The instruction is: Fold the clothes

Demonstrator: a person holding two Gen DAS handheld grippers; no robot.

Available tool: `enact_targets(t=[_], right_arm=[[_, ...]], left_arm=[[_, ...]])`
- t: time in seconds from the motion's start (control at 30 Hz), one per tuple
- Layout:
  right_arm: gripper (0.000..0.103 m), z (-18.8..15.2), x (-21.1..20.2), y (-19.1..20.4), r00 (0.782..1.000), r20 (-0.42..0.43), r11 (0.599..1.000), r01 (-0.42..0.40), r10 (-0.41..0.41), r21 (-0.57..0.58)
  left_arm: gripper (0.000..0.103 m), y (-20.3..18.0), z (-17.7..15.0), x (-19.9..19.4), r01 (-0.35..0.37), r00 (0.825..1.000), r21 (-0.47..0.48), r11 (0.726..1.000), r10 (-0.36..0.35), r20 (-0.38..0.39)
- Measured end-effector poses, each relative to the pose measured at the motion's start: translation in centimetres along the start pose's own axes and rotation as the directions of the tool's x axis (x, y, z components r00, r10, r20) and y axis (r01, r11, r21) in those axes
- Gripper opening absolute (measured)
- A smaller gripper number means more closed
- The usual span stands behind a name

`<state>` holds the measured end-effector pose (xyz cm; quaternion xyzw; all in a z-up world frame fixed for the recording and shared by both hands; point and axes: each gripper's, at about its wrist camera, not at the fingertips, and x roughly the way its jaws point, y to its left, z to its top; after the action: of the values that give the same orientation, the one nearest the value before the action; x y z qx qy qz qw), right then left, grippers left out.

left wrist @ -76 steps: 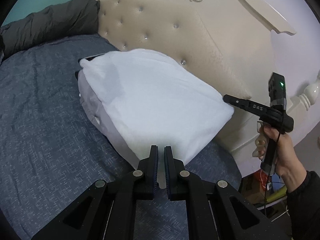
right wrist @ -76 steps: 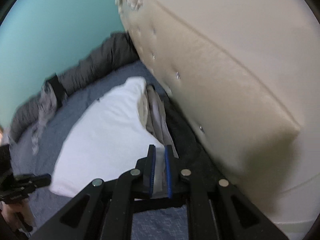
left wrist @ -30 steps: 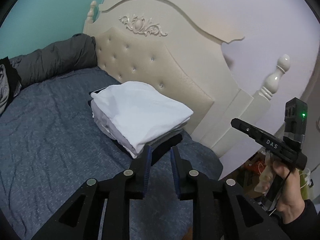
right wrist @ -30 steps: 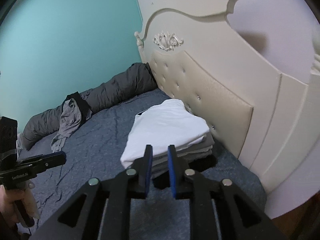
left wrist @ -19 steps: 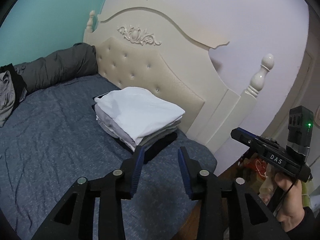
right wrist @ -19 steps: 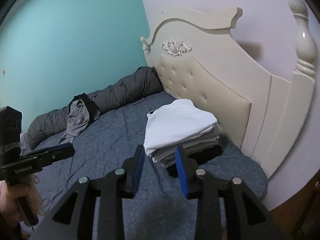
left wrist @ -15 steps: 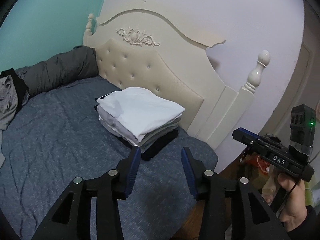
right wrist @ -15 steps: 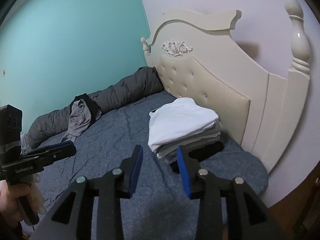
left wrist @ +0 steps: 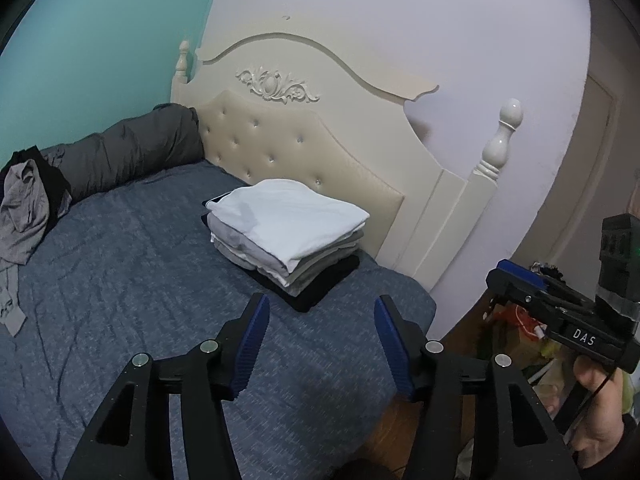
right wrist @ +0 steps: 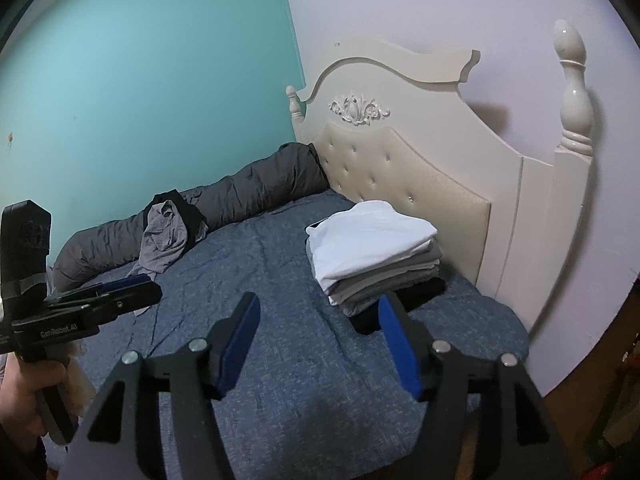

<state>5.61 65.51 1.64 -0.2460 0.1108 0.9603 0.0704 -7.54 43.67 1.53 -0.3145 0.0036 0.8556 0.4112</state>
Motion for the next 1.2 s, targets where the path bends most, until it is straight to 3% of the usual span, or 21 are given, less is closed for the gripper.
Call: enact_targets(t=[0.33,0.8,0.93,1.2], right_arm=[[0.077,-1.2,-2.3,2.1,0.998,0.023,0.998,0.051,-0.05,-0.027],[0.087,-3.1,-3.9,3.5,0.997,0.021,0.996,0.081,-0.08,-0.022],[0.097,-3.9,-4.1,3.7,0.996,0.022,0.996,0.09,-0.09,-0.02],[0.099,-5.2,-4.6,4.1,0.995,0.016,0.995,0.095,-0.095,-0.004]], left_arm=[[0.073,-0.2,-1.1,-2.0,-0.019,1.0,0.021,1.0,0.018,0.014],[0.09,0.4,-2.5,-3.8,-0.057,0.998,0.022,0.998,0.056,0.034],[0.094,0.4,-2.8,-4.3,-0.068,0.997,0.025,0.997,0.067,0.044],[0.101,0.2,-3.5,-4.8,-0.092,0.995,0.042,0.995,0.09,0.047]])
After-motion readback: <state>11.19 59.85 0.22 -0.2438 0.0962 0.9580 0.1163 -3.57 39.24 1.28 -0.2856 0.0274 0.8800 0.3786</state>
